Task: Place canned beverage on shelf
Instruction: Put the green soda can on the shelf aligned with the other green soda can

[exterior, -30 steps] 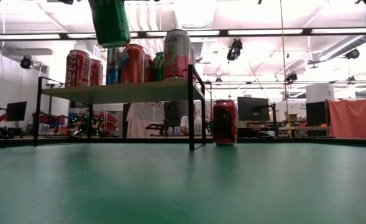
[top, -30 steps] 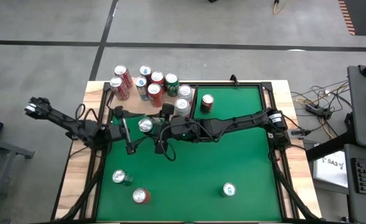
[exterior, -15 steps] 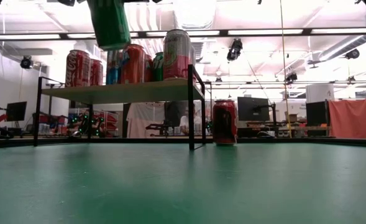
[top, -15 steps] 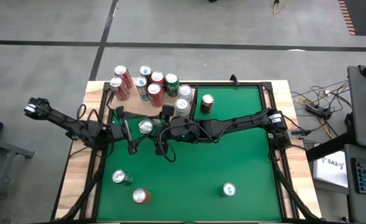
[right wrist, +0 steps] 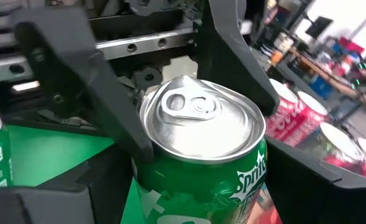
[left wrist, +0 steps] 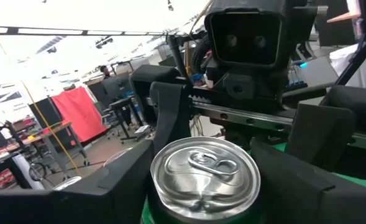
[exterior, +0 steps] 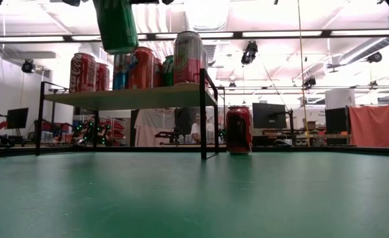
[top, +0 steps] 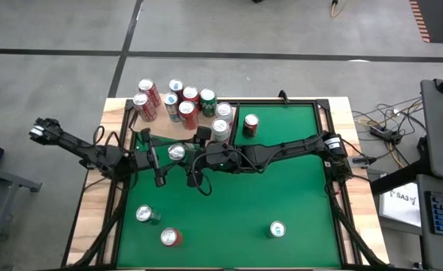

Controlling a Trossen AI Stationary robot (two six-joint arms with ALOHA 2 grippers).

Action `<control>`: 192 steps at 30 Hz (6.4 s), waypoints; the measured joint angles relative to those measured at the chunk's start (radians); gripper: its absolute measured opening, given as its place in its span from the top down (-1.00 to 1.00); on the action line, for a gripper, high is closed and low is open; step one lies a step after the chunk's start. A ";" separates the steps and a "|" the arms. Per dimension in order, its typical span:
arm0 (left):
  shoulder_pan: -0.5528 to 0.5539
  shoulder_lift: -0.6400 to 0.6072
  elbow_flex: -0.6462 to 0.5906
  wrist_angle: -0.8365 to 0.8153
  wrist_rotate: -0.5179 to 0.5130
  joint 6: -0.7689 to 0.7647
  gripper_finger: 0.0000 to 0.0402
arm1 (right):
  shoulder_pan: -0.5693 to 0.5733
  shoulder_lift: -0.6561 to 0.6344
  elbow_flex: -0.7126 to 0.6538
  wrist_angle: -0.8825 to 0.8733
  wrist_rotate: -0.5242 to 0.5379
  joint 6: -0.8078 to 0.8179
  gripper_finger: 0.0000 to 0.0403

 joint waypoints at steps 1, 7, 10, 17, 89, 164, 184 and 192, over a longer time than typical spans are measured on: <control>0.000 -0.004 0.000 -0.002 -0.008 0.006 -0.30 | 0.000 0.000 0.001 -0.005 0.015 0.014 -0.45; -0.009 -0.038 0.000 -0.008 -0.018 -0.001 -0.69 | 0.002 -0.009 0.007 -0.020 0.024 0.045 -0.45; -0.012 -0.050 0.000 -0.013 -0.018 -0.006 -0.80 | 0.002 -0.014 0.007 -0.024 0.026 0.060 -0.45; -0.028 -0.085 0.000 -0.070 -0.013 -0.017 -0.87 | 0.002 -0.044 0.007 -0.048 0.044 0.106 -0.45; 0.229 0.202 -0.052 0.245 -0.064 -0.093 -0.43 | 0.006 -0.051 0.315 -0.363 0.090 0.233 -0.72; 0.371 0.630 -0.111 0.725 -0.065 -0.203 -0.87 | 0.006 -0.048 0.302 -0.398 0.088 0.236 -0.67; 0.363 0.556 -0.111 0.676 -0.070 -0.189 -0.88 | 0.006 -0.047 0.302 -0.398 0.088 0.246 -0.67; 0.337 0.490 -0.111 0.627 -0.072 -0.171 -0.88 | 0.006 -0.047 0.302 -0.398 0.088 0.250 -0.67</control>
